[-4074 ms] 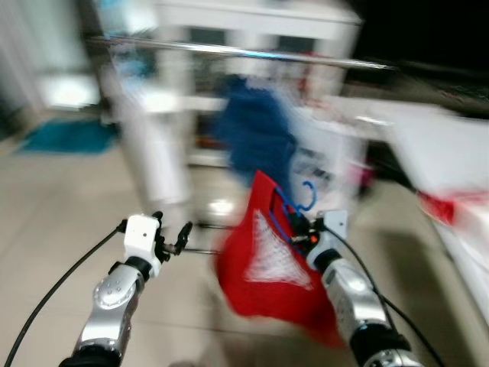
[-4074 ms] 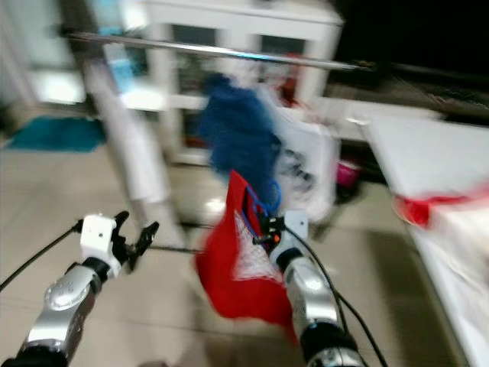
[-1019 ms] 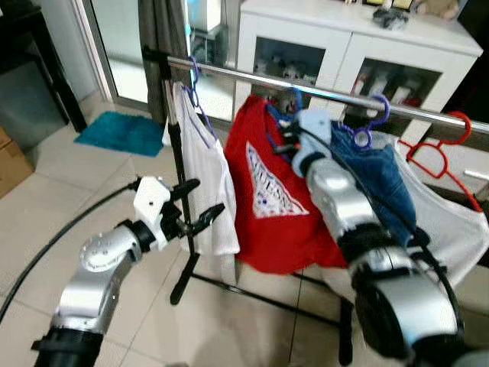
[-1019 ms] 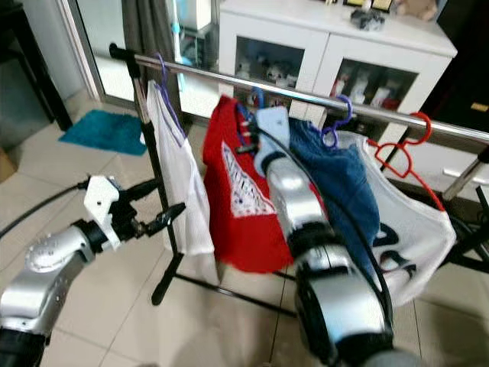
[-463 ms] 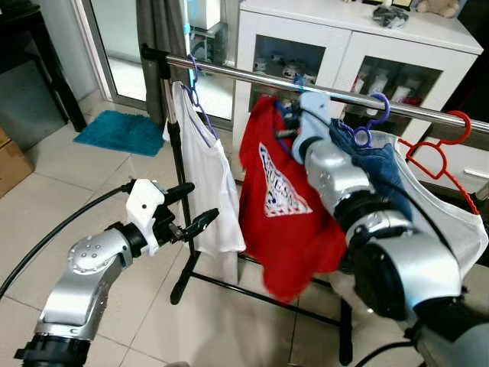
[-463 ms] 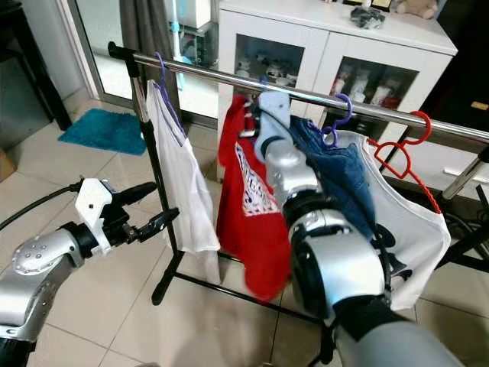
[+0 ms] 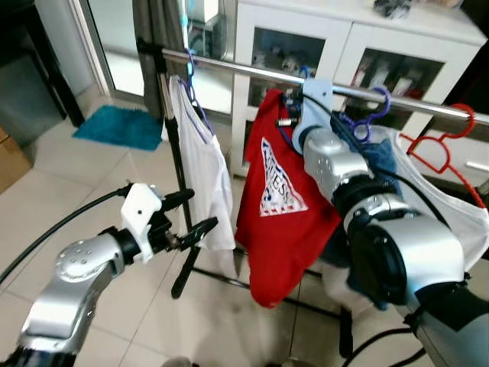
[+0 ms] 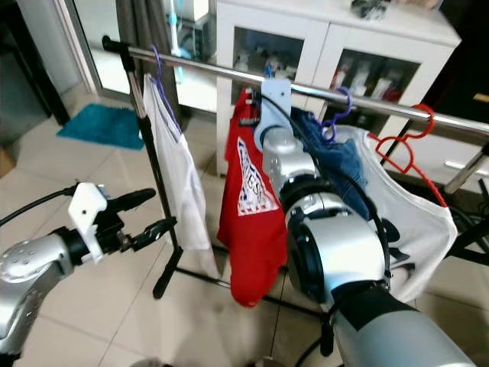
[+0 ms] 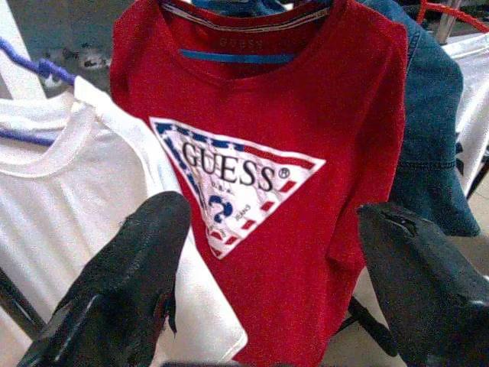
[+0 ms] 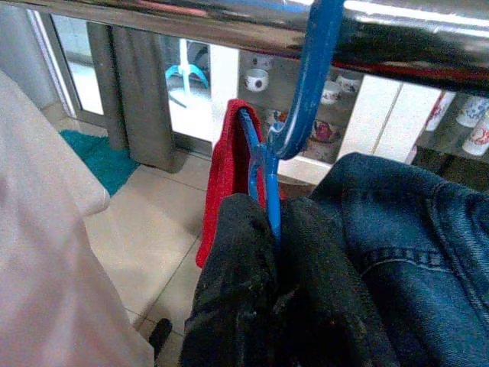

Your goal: Hang hanger

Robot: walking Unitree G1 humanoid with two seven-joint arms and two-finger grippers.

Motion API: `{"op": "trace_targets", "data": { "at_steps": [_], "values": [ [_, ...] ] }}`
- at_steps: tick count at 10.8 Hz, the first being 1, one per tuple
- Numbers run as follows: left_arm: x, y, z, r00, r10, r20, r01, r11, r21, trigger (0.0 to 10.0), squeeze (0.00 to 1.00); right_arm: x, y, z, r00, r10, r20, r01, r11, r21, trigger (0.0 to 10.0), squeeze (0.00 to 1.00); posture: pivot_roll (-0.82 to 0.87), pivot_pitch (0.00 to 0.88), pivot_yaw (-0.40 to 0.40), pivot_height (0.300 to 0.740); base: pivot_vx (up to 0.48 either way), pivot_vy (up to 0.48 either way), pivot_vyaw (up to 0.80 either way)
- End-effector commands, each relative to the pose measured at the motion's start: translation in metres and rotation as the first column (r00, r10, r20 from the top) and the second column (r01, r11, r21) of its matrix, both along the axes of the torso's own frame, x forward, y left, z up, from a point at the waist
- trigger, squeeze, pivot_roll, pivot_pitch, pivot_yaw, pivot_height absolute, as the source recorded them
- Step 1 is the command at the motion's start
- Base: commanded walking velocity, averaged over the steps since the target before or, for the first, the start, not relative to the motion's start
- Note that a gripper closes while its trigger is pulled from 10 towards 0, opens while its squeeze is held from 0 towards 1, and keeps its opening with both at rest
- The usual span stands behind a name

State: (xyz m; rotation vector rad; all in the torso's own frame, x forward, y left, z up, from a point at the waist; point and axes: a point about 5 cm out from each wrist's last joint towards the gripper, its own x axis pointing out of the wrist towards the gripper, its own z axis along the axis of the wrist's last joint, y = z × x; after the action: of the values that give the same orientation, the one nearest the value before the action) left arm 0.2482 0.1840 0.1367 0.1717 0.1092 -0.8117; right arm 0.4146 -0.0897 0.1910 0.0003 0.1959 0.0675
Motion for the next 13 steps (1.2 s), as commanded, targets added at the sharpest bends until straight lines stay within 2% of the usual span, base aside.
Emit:
{"op": "trace_targets", "data": {
  "at_steps": [1,4,5,6,7,8,10,11,12,13],
  "values": [
    [-0.005,0.002,0.004,1.000,-0.008,-0.002,0.008,1.000,0.005,10.0,0.00,0.002,-0.001,0.009,1.000,-0.018,0.008,0.018,1.000,0.006,10.0,0.00,0.12,0.119,-0.068,0.740,0.000,0.000,0.00],
    [-0.018,0.007,0.006,1.000,0.001,-0.029,-0.001,1.000,0.027,10.0,0.00,0.000,0.004,0.002,0.999,-0.011,-0.035,0.011,1.000,-0.010,10.0,0.00,0.13,0.165,-0.085,0.740,0.000,0.000,0.00],
    [-0.019,0.007,0.007,1.000,0.006,-0.028,-0.005,1.000,0.026,10.0,0.00,0.000,0.005,0.000,0.999,0.002,-0.037,-0.001,1.000,0.016,10.0,0.00,0.12,0.164,-0.086,0.740,0.000,0.000,0.00],
    [-0.018,0.005,0.009,1.000,0.015,-0.016,-0.015,1.000,0.018,10.0,0.00,0.000,0.005,0.000,1.000,0.001,-0.020,0.000,0.998,0.065,10.0,1.00,0.12,0.155,-0.086,0.740,0.000,0.000,0.00],
    [-0.017,0.004,0.011,0.999,0.036,0.001,-0.036,0.999,-0.003,10.0,0.00,0.002,0.003,0.011,0.999,-0.002,0.052,-0.005,0.989,0.146,10.0,1.00,0.11,0.150,-0.086,0.740,0.000,0.000,0.00],
    [-0.016,0.005,0.008,0.998,0.056,-0.003,-0.056,0.998,-0.012,10.0,0.00,0.004,0.002,0.025,0.987,0.040,0.154,-0.065,0.984,0.165,10.0,1.00,0.08,0.124,-0.072,0.740,0.000,0.000,0.00],
    [-0.013,0.007,0.006,0.995,0.099,0.009,-0.099,0.995,-0.024,10.0,0.00,0.002,-0.003,0.030,0.970,0.061,0.233,-0.110,0.973,0.202,10.0,1.00,0.08,0.116,-0.068,0.740,0.000,0.000,0.00],
    [-0.008,0.007,0.003,0.987,0.162,0.016,-0.162,0.987,-0.019,10.0,0.00,-0.005,-0.016,0.025,0.952,0.021,0.305,-0.111,0.953,0.280,10.0,0.00,0.05,0.074,-0.040,0.740,0.000,0.000,0.00],
    [-0.005,0.007,0.002,0.979,0.205,0.021,-0.204,0.978,-0.034,10.0,0.00,-0.014,-0.019,0.021,0.936,0.054,0.348,-0.188,0.913,0.363,10.0,0.00,0.03,0.053,-0.031,0.740,0.000,0.000,0.00],
    [0.000,0.010,0.000,0.947,0.321,0.017,-0.319,0.945,-0.069,10.0,0.00,-0.037,-0.019,0.014,0.904,0.140,0.403,-0.314,0.859,0.405,10.0,0.00,0.03,0.032,-0.024,0.740,0.000,0.000,0.00]
  ]
}}
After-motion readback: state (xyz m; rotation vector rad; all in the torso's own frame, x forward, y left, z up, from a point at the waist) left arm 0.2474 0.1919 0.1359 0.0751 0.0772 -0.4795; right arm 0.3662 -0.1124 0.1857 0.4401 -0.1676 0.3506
